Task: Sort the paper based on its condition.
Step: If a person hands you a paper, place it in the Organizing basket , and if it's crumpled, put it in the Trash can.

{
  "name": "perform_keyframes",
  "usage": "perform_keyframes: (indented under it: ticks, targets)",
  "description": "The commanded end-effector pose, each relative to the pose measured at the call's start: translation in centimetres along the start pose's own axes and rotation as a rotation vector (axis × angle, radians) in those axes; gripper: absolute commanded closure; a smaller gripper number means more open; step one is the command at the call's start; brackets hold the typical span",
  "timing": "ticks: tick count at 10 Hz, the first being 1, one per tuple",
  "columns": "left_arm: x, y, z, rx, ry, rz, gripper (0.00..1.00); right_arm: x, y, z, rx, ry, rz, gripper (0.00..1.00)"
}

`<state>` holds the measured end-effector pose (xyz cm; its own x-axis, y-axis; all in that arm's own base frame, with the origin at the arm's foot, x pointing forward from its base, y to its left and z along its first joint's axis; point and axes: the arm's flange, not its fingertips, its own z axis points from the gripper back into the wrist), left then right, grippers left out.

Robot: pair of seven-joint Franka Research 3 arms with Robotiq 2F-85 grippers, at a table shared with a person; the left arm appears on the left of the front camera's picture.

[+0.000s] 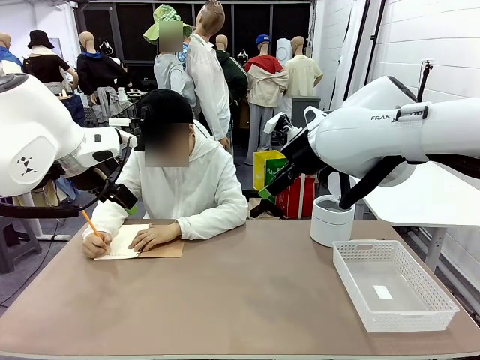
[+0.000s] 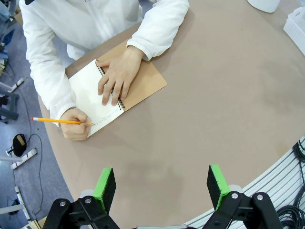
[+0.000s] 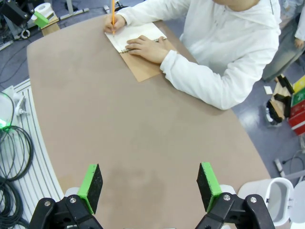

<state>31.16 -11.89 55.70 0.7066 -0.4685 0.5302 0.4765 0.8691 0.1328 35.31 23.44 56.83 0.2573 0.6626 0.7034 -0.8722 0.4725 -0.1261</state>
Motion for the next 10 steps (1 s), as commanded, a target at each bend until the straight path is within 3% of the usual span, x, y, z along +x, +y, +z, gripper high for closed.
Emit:
perform_keyframes:
  ticks: [1, 10]
  targets:
    - [0.00, 0.09, 0.01, -0.005, -0.006, 0.004, 0.00, 0.01, -0.05, 0.01, 0.000, -0.005, -0.001, 0.00]
    - [0.00, 0.09, 0.01, -0.005, -0.006, 0.004, 0.00, 0.01, -0.05, 0.01, 0.000, -0.005, -0.001, 0.00]
